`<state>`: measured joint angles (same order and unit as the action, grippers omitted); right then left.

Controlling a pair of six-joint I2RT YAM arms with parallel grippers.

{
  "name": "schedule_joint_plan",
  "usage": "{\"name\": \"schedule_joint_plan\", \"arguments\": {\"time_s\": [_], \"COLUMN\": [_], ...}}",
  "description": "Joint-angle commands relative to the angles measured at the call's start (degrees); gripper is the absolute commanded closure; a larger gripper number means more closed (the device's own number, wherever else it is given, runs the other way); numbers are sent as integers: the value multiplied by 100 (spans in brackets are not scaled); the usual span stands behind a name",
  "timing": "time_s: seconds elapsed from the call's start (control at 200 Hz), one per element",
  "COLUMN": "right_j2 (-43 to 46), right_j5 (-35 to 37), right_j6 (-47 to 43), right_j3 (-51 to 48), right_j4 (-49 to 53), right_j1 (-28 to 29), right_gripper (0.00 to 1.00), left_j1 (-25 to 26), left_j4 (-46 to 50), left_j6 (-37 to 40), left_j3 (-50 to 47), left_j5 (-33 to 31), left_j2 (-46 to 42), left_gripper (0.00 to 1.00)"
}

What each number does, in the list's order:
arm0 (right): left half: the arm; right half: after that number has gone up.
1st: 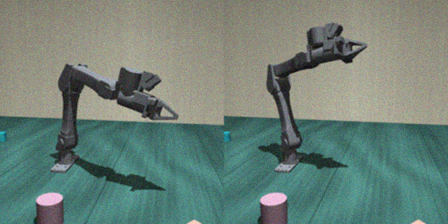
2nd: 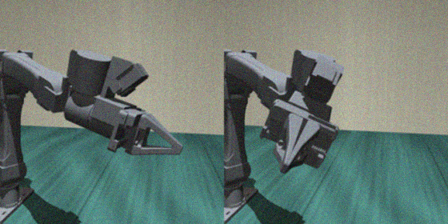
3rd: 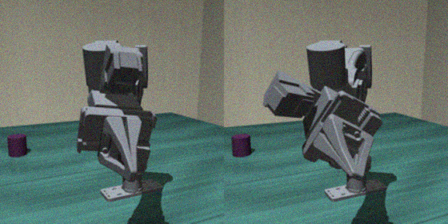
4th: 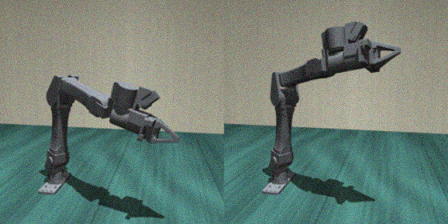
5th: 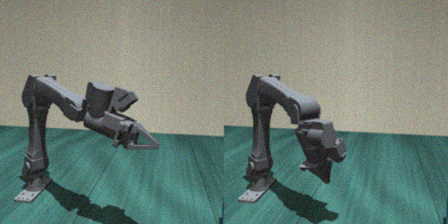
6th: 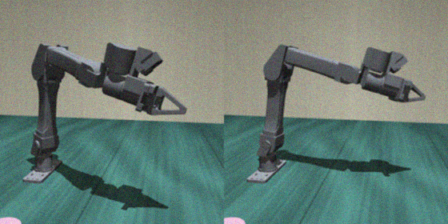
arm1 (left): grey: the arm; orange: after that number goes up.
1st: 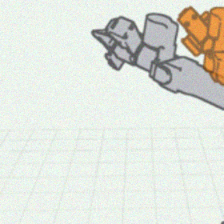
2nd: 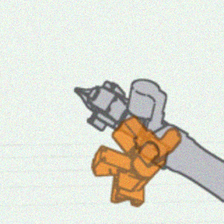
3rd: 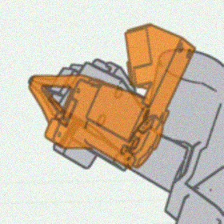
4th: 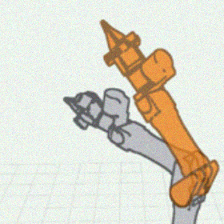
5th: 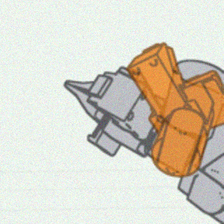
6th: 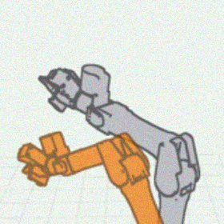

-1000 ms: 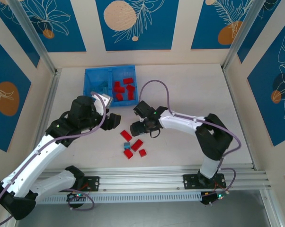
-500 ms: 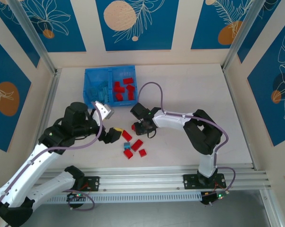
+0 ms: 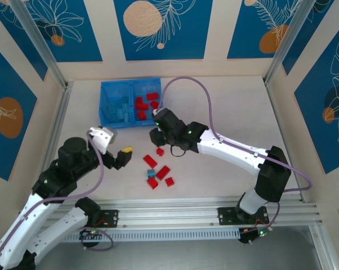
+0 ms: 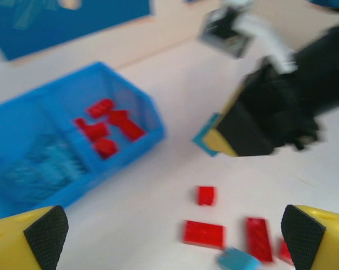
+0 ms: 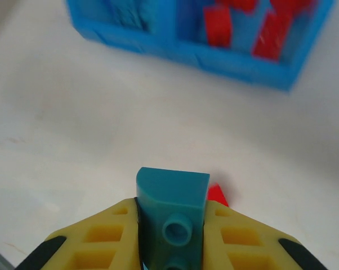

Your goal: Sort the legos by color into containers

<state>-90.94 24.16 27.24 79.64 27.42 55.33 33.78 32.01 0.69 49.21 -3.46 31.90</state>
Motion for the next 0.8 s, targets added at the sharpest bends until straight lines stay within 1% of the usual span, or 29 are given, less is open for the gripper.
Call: {"name": "schedule_joint_plan", "arguments": {"time_s": [0.0, 0.095, 0.18, 0.26, 0.34, 0.4, 0.475, 0.58, 0.625, 0.68, 0.795], "right_j2": [-255, -762, -1428, -2200, -3023, -3675, -4501, -5720, -6131, -6418, -6497], "right_j5": [398, 426, 518, 580, 576, 526, 353, 142, 22, -105, -396], "right_j6": [-670, -1074, -1508, -1892, -2171, -2324, -2501, -2745, -2885, -3077, -3270], "right_j3": [600, 1213, 1925, 2749, 3800, 4543, 5698, 7371, 7919, 8180, 7840], "right_j4": [-409, -660, -818, -839, -703, -597, -404, -98, -102, -340, -1094], "right_j1": [162, 164, 145, 89, -6, -97, -200, -291, -314, -313, -338], "right_gripper": [74, 74, 74, 74, 74, 74, 74, 73, 72, 70, 66], "left_j1": [-7, -5, -39, -75, -92, -106, -131, -171, -190, -202, -230], "left_j4": [-318, -260, -69, 203, 477, 609, 675, 676, 637, 568, 475], "left_j6": [-544, -941, -1472, -1852, -2163, -2310, -2379, -2368, -2305, -2215, -2184], "left_j3": [-181, -234, -228, -156, -75, -44, -37, -52, -77, -112, -129], "left_j5": [-1934, -2945, -3916, -4542, -4951, -5088, -5137, -5091, -4996, -4794, -4399], "left_j2": [-387, -534, -536, -481, -435, -435, -454, -482, -490, -487, -436], "left_gripper": [0, 0, 0, 0, 0, 0, 0, 0, 0, 0, 0]}}
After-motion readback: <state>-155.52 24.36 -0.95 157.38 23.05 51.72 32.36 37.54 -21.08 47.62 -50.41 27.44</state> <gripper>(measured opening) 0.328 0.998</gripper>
